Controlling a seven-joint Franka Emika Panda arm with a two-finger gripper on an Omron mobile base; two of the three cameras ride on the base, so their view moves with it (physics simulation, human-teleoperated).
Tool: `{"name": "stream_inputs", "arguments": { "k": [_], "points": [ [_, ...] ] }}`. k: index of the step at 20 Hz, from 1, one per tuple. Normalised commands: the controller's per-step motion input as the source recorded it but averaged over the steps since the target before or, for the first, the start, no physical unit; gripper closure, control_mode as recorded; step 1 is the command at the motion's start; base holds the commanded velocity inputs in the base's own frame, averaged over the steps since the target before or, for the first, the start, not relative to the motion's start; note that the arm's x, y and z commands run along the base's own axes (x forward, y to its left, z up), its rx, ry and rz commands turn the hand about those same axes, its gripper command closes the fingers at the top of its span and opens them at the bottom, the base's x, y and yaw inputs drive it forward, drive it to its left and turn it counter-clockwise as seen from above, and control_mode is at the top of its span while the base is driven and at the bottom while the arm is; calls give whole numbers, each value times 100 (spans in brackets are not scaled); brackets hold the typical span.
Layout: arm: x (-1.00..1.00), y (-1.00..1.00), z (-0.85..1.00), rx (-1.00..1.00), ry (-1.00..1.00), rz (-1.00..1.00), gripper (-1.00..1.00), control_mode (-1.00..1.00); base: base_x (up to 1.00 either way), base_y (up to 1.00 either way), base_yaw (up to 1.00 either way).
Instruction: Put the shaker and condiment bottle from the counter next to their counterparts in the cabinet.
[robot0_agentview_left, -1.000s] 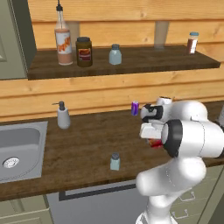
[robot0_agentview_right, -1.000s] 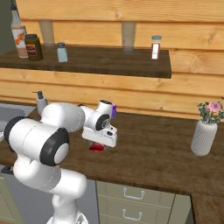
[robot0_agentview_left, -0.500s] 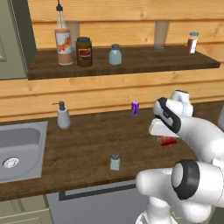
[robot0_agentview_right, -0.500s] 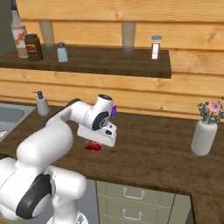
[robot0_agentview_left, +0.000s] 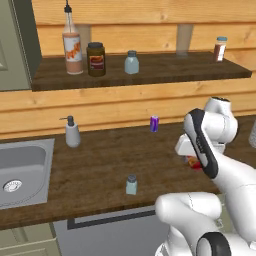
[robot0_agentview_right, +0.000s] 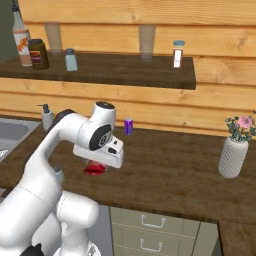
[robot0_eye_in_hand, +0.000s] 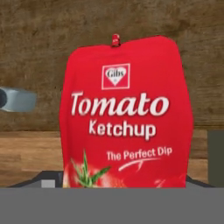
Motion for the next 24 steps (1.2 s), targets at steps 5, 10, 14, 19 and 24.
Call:
{"name": "stream_inputs", "arguments": {
  "k": [5,10,14,19,24],
  "points": [
    [-45,37,51,-5,-2,0,100,-100,0,0,0],
    [-38,36,54,-4,-2,0,100,-100,0,0,0],
    [-30,27,63,-3,-1,1,100,-100,0,0,0],
    [-28,39,55,0,-2,3,100,-100,0,0,0],
    [-22,71,37,-2,-2,3,100,-100,0,0,0]
  ]
}}
